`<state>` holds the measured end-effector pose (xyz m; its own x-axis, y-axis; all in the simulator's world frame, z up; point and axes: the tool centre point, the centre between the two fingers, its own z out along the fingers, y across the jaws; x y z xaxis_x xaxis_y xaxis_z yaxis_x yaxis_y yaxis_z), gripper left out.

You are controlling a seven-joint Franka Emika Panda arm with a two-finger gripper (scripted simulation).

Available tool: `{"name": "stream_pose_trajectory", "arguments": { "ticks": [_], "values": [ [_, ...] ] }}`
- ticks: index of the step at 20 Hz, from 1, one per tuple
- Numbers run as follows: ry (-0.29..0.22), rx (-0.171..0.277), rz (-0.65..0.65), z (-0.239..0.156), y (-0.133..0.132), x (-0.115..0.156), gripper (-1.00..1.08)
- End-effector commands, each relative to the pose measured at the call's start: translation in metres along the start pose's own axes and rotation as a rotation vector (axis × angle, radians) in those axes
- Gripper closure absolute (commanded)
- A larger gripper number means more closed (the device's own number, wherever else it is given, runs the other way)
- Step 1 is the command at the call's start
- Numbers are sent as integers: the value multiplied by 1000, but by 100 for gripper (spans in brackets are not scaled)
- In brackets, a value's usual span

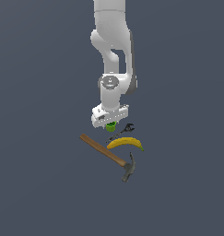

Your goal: Pick up a designated object from a clutter of objects.

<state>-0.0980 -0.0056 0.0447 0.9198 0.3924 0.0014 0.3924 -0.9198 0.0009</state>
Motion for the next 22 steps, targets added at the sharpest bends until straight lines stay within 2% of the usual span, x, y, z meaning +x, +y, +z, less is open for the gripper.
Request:
{"name": "stream_pose_trajectory", "arguments": {
  "ticks": [1, 11, 22],
  "values": [
    [0, 0, 0, -1, 0, 0, 108],
    [0, 0, 0, -32, -9, 7, 108],
    [-1, -1, -1, -114, -31, 24, 108]
  ]
}}
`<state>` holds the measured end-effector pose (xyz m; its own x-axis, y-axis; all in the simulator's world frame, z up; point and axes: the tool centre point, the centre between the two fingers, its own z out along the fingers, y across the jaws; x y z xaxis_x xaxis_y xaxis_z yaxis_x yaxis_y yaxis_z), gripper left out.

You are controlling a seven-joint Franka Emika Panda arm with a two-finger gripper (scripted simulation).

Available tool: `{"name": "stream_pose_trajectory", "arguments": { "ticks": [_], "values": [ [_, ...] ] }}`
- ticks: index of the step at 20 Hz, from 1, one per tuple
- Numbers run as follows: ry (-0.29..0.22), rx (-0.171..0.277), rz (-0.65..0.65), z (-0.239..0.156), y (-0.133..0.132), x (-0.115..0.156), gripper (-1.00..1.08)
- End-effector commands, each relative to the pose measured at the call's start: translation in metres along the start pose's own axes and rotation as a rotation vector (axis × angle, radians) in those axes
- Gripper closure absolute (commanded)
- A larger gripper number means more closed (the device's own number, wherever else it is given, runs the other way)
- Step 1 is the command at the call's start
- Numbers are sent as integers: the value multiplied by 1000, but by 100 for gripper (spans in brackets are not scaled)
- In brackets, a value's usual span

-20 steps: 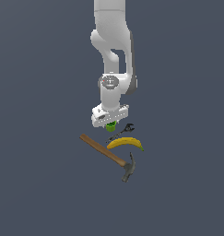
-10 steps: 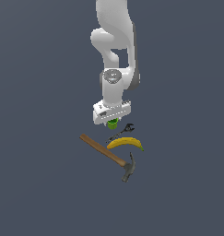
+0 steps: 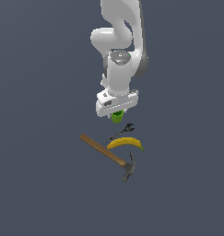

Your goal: Pick up a designated object from a clutter of objects.

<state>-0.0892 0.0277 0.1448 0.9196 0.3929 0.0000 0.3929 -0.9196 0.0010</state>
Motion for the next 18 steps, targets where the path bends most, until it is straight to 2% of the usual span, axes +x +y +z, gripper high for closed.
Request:
{"name": "stream_pose_trajectory", "arguments": {
  "ticks": [1, 18],
  "values": [
    [1, -1, 0, -23, -6, 5, 108],
    [0, 0, -1, -173, -45, 40, 108]
  ]
}}
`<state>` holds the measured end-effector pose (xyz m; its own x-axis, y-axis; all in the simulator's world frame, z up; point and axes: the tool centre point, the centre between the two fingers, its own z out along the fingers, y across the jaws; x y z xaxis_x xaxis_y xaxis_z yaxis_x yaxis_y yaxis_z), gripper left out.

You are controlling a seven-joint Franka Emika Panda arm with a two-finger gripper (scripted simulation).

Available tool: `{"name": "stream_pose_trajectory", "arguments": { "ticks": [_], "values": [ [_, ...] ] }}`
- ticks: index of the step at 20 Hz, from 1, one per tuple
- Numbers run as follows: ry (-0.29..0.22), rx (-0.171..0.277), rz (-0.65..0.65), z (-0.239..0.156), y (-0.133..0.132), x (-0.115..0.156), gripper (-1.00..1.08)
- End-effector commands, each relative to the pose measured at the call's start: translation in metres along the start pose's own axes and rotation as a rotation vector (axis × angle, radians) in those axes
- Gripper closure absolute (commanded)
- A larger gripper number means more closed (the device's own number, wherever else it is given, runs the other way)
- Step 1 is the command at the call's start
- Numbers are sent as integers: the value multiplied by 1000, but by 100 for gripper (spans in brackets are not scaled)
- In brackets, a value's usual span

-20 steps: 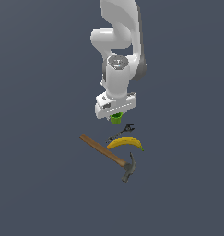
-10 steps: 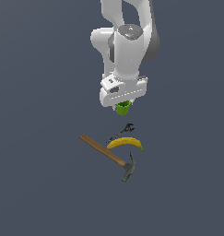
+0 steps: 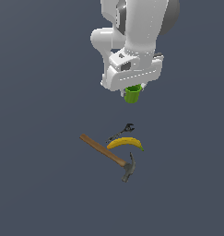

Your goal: Pick up a designated object from a clutter of objects.

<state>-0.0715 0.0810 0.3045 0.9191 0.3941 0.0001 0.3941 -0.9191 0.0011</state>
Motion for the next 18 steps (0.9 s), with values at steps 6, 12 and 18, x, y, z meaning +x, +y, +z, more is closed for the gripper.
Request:
{"name": "stream_pose_trajectory", "arguments": {
  "ticks": [6, 12, 18],
  "values": [
    [0, 1, 0, -49, -12, 13, 108],
    [0, 1, 0, -67, -16, 19, 108],
    [0, 1, 0, -69, -16, 21, 108]
  ]
}}
